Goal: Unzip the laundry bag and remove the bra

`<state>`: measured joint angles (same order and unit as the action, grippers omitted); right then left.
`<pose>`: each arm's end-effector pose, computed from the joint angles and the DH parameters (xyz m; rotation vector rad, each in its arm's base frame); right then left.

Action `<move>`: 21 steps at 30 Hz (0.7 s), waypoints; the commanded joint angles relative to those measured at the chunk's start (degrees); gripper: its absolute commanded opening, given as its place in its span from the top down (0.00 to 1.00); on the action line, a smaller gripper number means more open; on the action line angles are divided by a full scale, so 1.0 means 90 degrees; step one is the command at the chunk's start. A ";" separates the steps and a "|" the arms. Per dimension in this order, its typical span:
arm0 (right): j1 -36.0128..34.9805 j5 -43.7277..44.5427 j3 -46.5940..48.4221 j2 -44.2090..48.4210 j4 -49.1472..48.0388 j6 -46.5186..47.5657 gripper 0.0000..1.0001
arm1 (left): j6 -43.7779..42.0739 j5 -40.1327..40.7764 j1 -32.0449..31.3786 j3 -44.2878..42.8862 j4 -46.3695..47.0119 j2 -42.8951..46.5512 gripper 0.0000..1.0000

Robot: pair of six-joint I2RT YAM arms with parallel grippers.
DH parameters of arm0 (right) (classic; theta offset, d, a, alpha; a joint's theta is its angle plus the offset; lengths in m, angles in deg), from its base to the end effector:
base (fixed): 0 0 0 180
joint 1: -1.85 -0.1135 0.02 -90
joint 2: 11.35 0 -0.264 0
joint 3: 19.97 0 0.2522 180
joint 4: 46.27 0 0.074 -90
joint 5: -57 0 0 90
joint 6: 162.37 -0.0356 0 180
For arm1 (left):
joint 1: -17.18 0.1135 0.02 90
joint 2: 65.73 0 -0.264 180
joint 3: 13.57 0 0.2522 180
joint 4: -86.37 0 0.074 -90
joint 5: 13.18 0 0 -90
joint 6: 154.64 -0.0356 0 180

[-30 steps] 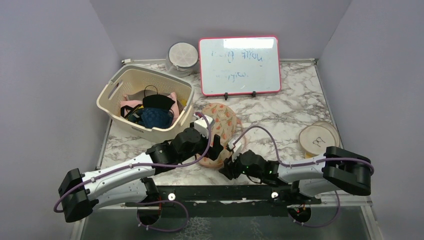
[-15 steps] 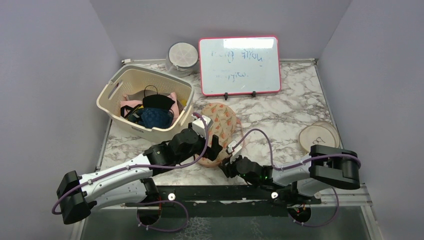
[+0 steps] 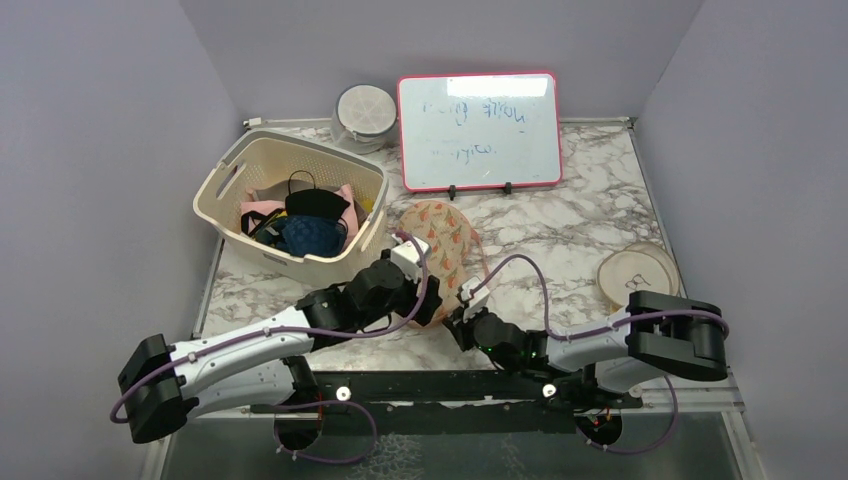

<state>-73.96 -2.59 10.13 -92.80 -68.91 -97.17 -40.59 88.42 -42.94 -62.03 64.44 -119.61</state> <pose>0.0739 0.2187 0.1273 -0.5758 1.9618 0.5698 0.1119 -0.1804 0.2529 0.5290 2.0459 -0.7014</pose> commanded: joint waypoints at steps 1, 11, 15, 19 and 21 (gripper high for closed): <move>-0.0045 0.0134 0.0024 0.0288 0.0331 -0.0136 0.99 | -0.0709 0.0232 -0.0086 0.0217 0.0193 -0.0519 0.29; -0.0014 -0.0120 -0.0172 0.0573 0.0472 -0.0197 0.99 | -0.2314 0.0038 -0.0777 0.1403 0.2025 -0.0541 0.28; -0.0004 -0.0142 -0.0155 0.0618 0.0533 -0.0194 0.99 | -0.2523 -0.0109 -0.0794 0.1413 0.2200 -0.0788 0.21; 0.0005 -0.0199 -0.0136 0.0656 0.0519 -0.0153 0.99 | -0.2414 0.0174 -0.0794 0.1065 0.2283 -0.1478 0.28; 0.0015 -0.0197 -0.0110 0.0661 0.0549 -0.0147 0.99 | -0.2223 0.0528 -0.0798 0.1007 0.2362 -0.1681 0.39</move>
<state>-73.89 -3.59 9.24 -87.97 -64.43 -98.59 -61.07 89.40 -49.71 -50.64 81.62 -131.35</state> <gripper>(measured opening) 0.039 0.705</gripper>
